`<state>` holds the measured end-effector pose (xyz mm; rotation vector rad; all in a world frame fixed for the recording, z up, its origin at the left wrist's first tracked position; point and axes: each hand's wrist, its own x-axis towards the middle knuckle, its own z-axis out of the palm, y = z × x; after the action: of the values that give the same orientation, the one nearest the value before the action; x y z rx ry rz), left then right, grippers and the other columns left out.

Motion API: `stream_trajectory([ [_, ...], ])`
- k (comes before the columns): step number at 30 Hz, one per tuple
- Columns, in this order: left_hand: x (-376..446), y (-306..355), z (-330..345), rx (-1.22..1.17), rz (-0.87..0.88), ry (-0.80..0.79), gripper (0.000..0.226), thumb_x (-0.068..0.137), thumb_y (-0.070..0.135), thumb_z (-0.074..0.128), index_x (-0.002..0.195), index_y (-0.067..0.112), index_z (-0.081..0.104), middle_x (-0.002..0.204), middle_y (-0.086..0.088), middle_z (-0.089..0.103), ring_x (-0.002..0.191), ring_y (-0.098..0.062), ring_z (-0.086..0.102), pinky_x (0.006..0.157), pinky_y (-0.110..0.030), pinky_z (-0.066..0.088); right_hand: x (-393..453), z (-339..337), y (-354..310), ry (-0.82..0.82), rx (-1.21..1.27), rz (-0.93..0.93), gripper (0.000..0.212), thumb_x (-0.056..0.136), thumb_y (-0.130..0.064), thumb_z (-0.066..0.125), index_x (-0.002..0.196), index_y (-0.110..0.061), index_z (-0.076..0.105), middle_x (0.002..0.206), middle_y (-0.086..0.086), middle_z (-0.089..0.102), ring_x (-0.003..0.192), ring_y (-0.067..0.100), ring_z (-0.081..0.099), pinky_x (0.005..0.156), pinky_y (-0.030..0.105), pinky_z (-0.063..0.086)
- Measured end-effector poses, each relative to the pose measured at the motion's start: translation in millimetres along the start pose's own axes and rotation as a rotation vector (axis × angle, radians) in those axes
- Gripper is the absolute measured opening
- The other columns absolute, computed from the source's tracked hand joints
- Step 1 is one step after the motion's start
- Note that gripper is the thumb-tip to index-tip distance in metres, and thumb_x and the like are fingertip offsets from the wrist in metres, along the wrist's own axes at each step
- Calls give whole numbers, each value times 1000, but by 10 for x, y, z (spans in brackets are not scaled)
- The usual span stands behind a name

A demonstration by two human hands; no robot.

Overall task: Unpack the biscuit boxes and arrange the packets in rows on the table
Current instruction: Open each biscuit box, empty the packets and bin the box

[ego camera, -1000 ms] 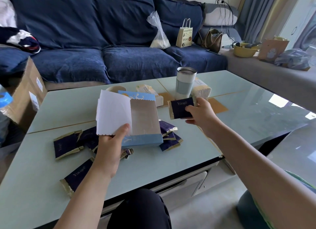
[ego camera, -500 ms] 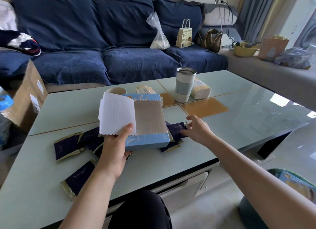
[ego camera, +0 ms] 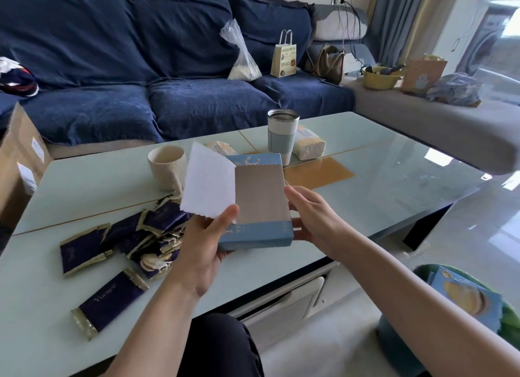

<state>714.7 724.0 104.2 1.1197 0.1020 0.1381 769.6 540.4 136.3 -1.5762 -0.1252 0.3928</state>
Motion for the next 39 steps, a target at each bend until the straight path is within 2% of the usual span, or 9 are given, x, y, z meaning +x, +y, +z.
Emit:
stream_trajectory([
  [2,-9,-16,56,31,-5,-86,70,44,38,95,107,31,65,86,12,69,76,-4,66,61,-29,55,-56,-81,5,24,28,18,29,101,-36,43,114,-17,61,89,3,66,64,16,64,55,29,53],
  [8,-14,-92,168,-22,-120,-341,74,73,11,70,137,40,50,131,-6,58,109,-26,63,82,-42,56,-223,-397,62,68,146,76,27,102,-32,44,114,-16,63,86,2,68,59,15,66,52,28,53],
  [11,-10,-148,305,-66,-178,-389,59,81,23,63,137,37,51,128,-5,64,107,-25,64,84,-44,55,-322,-574,113,65,175,83,27,101,-31,47,116,-14,62,91,6,68,63,18,66,53,29,53],
  [16,59,-342,649,52,-203,-164,62,70,29,79,128,36,58,114,-6,70,88,-21,67,57,-33,54,-474,-826,180,96,207,74,26,99,-29,52,113,-12,65,98,11,66,71,23,66,59,32,55],
  [21,65,-518,929,123,-162,-155,87,50,22,93,126,39,55,106,1,72,88,-21,70,59,-33,55,-630,-1131,239,164,335,62,37,101,-40,45,99,-13,70,83,8,71,75,30,69,70,45,59],
  [25,54,-692,1217,127,-151,-130,85,42,26,89,120,39,56,101,-7,72,83,-24,73,62,-37,58,-753,-1366,286,238,356,50,53,100,-49,39,84,-14,74,83,11,71,74,31,69,68,44,59],
  [28,34,-872,1414,200,-136,-131,80,49,25,90,118,43,54,104,-8,70,84,-24,73,66,-38,59,-884,-1493,344,319,269,15,39,100,-45,45,96,-14,69,84,10,72,72,25,72,57,34,57],
  [32,2,-1175,1668,273,-95,-153,72,61,17,89,117,45,53,102,-8,70,84,-24,72,68,-39,61,-1014,-1625,486,459,51,-21,12,96,-27,57,105,-19,62,95,7,72,79,16,73,60,33,58],
  [39,-98,-1789,2141,297,-211,-270,75,63,14,89,126,31,52,105,-7,72,88,-25,73,72,-39,60,-1297,-2101,886,601,-69,118,25,99,-24,48,104,-6,65,93,7,69,88,23,69,75,46,59],
])
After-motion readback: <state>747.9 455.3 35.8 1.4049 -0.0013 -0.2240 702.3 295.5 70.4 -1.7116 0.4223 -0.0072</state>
